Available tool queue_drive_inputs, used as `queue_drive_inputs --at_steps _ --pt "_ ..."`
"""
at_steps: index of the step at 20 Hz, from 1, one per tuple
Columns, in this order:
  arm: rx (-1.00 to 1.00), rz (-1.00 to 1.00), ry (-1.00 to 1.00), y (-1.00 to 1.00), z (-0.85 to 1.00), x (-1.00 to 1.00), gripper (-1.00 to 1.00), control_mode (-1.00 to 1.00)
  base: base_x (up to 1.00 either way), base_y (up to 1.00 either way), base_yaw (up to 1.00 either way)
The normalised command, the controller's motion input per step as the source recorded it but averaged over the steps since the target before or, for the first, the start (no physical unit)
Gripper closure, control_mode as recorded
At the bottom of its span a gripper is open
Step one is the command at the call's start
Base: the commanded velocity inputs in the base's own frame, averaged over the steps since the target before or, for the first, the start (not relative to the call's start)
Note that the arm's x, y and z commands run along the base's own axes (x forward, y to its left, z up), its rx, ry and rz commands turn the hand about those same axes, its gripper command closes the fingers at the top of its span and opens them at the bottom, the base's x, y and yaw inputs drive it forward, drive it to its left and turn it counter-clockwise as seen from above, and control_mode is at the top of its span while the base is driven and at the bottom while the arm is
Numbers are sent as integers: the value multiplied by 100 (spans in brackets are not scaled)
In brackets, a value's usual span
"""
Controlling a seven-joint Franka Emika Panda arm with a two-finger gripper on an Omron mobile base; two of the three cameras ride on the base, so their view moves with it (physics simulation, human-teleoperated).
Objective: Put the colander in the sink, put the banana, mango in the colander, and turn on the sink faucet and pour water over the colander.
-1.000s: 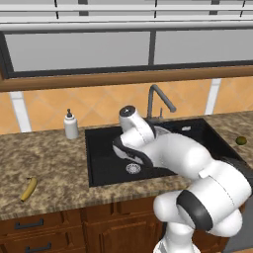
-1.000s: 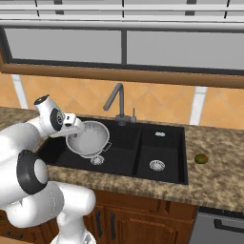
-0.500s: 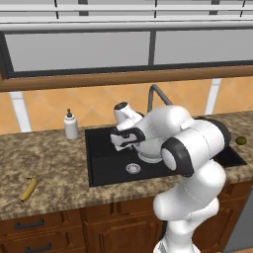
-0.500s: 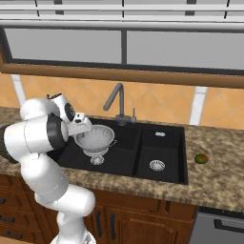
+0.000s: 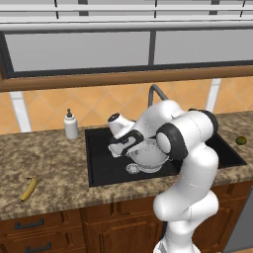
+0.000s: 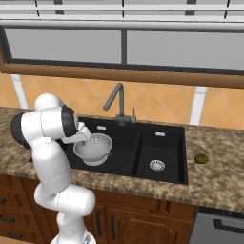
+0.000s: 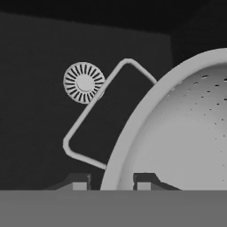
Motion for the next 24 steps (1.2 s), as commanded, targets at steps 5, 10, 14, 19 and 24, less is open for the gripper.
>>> queue_drive_inputs --at_steps 5,10,14,19,24 --pt "-7 -10 0 -15 -36 23 100 -100 0 0 0" --pt "-2 0 -2 -51 -38 3 100 -100 0 0 0" --pt "0 0 -2 -58 -32 2 100 -100 0 0 0" --pt "0 0 -3 -42 -32 4 100 -100 0 0 0" --pt "0 0 -6 -36 -46 0 100 -100 0 0 0"
